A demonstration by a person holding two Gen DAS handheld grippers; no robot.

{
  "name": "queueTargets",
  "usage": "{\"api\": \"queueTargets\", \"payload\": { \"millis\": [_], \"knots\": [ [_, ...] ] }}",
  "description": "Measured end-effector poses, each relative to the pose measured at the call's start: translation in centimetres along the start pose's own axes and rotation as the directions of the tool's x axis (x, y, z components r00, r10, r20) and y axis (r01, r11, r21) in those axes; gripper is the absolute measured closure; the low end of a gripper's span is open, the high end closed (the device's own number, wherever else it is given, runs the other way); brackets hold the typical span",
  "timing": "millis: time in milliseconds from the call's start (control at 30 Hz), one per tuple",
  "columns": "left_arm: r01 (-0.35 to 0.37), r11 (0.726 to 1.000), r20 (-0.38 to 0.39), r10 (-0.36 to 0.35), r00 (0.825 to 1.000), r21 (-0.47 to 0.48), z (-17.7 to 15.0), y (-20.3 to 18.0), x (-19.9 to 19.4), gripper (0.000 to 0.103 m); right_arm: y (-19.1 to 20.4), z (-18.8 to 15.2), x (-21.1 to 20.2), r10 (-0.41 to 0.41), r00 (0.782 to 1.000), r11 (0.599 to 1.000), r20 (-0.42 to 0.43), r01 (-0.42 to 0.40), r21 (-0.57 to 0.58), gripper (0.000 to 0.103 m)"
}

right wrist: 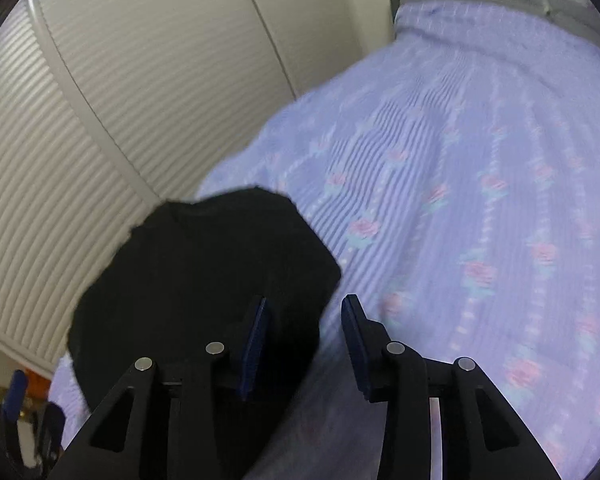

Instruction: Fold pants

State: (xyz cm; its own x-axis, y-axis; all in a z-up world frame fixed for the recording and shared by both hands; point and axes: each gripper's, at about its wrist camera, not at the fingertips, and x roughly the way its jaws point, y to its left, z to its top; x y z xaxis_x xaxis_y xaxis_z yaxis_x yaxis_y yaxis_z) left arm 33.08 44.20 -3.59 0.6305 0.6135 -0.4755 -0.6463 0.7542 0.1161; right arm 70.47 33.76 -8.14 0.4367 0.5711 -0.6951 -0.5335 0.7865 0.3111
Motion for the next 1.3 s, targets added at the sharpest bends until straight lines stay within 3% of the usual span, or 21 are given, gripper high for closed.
{"api": "queueTargets", "payload": {
  "millis": [100, 233, 300, 433, 600, 733, 833, 900, 1067, 1133, 1300],
  "knots": [
    [0.021, 1.0, 0.005, -0.021, 1.0, -0.007, -0.5, 1.8, -4.2, 0.008, 1.8, -2.3, -7.1, -0.003, 0.993, 0.997, 0.12, 0.012, -0.074, 0.06],
    [0.048, 0.999, 0.022, -0.048, 0.999, 0.011, -1.7, 3.8, -12.1, 0.008, 5.1, -7.6, -17.4, -0.082, 0.96, 0.976, 0.269, 0.131, -0.172, 0.028],
    [0.064, 0.998, 0.035, -0.065, 0.997, 0.013, -2.5, 4.6, -16.3, 0.007, 6.9, -10.8, -22.5, -0.105, 0.935, 0.959, 0.337, 0.185, -0.215, 0.021],
    [0.119, 0.993, 0.068, -0.12, 0.99, 0.01, -5.3, 5.8, -25.6, 0.0, 10.1, -17.8, -32.6, -0.168, 0.881, 0.916, 0.442, 0.305, -0.261, 0.017],
    [0.186, 0.981, 0.084, -0.19, 0.978, 0.048, -9.0, 5.2, -34.0, 0.0, 11.8, -25.9, -43.5, -0.22, 0.839, 0.905, 0.498, 0.366, -0.218, 0.01],
    [0.321, 0.947, 0.089, -0.322, 0.942, 0.033, -10.9, 3.6, -40.4, 0.0, 11.3, -31.8, -51.0, -0.29, 0.807, 0.901, 0.514, 0.411, -0.136, 0.007],
    [0.401, 0.913, 0.1, -0.407, 0.908, 0.07, -11.9, 1.7, -44.6, 0.0, 10.3, -35.4, -56.0, -0.359, 0.774, 0.889, 0.522, 0.454, -0.062, 0.004],
    [0.445, 0.89, 0.106, -0.455, 0.884, 0.102, -12.6, 0.3, -47.2, 0.0, 9.5, -37.5, -58.7, -0.395, 0.763, 0.881, 0.512, 0.473, -0.026, 0.002],
    [0.521, 0.833, 0.122, -0.546, 0.829, 0.188, -15.3, -3.0, -52.7, 0.0, 7.6, -43.0, -64.3, -0.512, 0.707, 0.823, 0.487, 0.566, 0.044, 0.002],
    [0.525, 0.824, 0.145, -0.558, 0.817, 0.215, -16.4, -4.0, -54.1, 0.0, 6.6, -44.8, -65.9, -0.542, 0.687, 0.811, 0.483, 0.579, 0.087, 0.002],
    [0.504, 0.827, 0.168, -0.549, 0.819, 0.251, -18.9, -6.4, -55.4, 0.0, 4.4, -48.8, -67.6, -0.608, 0.615, 0.766, 0.502, 0.62, 0.169, 0.002]
  ]
}}
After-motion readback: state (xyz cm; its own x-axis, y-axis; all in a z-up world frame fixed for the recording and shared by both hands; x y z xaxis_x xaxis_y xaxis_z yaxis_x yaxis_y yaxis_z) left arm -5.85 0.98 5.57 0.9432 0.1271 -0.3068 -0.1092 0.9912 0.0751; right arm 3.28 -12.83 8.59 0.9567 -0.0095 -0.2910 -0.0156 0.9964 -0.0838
